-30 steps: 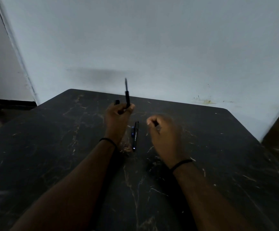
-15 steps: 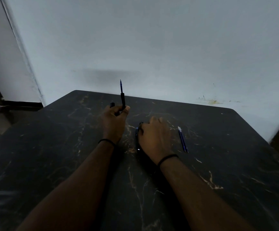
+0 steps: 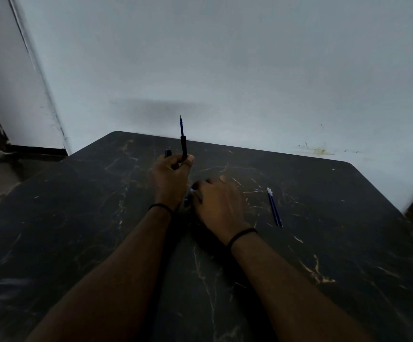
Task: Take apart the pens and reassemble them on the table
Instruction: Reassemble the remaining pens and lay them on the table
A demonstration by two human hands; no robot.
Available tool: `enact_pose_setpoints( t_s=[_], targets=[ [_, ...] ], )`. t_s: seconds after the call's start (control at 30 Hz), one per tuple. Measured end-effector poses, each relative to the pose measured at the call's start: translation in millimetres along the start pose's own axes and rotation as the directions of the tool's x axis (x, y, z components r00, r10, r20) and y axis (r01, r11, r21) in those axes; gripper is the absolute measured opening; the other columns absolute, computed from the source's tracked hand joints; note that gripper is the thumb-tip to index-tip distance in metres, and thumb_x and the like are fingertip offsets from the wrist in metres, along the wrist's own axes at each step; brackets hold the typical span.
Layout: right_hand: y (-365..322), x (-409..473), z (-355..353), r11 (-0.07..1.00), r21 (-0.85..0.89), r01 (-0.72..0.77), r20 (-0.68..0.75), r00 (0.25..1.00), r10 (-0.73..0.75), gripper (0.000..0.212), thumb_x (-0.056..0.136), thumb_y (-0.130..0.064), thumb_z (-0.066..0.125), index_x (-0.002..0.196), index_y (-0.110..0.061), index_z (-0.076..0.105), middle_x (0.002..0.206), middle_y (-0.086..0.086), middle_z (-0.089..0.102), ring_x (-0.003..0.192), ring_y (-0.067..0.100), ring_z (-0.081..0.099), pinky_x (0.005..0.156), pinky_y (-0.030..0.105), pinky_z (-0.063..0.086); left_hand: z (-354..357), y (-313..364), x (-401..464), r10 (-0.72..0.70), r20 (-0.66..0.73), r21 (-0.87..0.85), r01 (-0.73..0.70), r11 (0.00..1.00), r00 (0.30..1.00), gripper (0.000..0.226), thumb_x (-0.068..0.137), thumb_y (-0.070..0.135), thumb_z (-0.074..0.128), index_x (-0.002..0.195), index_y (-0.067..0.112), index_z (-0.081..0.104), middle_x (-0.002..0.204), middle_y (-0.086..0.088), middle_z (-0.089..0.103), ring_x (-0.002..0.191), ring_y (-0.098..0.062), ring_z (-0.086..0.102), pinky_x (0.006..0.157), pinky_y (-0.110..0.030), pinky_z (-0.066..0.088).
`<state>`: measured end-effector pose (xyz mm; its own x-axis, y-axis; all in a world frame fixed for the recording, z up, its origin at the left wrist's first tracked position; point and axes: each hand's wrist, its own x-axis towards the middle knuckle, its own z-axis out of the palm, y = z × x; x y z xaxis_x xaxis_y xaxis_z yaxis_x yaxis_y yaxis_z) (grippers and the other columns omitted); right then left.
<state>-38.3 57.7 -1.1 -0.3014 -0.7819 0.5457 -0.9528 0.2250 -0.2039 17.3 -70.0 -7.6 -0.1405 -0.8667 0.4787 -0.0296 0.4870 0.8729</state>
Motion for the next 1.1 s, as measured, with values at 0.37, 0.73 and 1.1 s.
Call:
enact_pose_setpoints(
  t_s=[0.37, 0.73, 1.1],
  targets=[
    [-18, 0, -1, 0.995, 0.005, 0.101, 0.162, 0.982, -0.100, 0.021, 0.095, -0.019, 0.053, 0.096, -0.013, 0.073, 0.095, 0.009, 0.068, 0.104, 0.027, 0.053, 0.096, 0.040, 0.036, -5, -1, 6, -0.018, -0.001, 0.028, 0.018, 0.999, 1.000, 0.022, 0.086, 0.034, 0.070, 0.092, 0.013, 0.075, 0.086, -0.018, 0.067, 0.070, -0.015, 0.057, 0.058, -0.018, 0.041],
    [-6, -4, -5, 0.990, 0.139, -0.025, -0.061, 0.998, 0.034, 0.030, 0.093, -0.012, 0.058, 0.122, -0.017, 0.063, 0.103, 0.006, 0.065, 0.096, 0.025, 0.056, 0.077, 0.033, 0.042, -7, 1, 1, 0.024, -0.003, 0.152, -0.023, 0.988, 1.000, 0.018, 0.088, 0.035, 0.068, 0.093, 0.018, 0.073, 0.095, -0.011, 0.064, 0.078, -0.019, 0.061, 0.065, -0.025, 0.050],
    [22, -9, -26, 0.785, 0.611, 0.096, -0.560, 0.755, 0.343, 0.013, 0.099, -0.024, 0.053, 0.112, -0.021, 0.056, 0.105, 0.001, 0.064, 0.094, 0.022, 0.062, 0.079, 0.028, 0.052, -3, 13, -15, 0.276, 0.093, 0.393, -0.290, 0.873, 0.957, 0.011, 0.082, 0.017, 0.074, 0.090, 0.012, 0.077, 0.086, 0.000, 0.050, 0.074, -0.022, 0.057, 0.064, -0.026, 0.041]
  ],
)
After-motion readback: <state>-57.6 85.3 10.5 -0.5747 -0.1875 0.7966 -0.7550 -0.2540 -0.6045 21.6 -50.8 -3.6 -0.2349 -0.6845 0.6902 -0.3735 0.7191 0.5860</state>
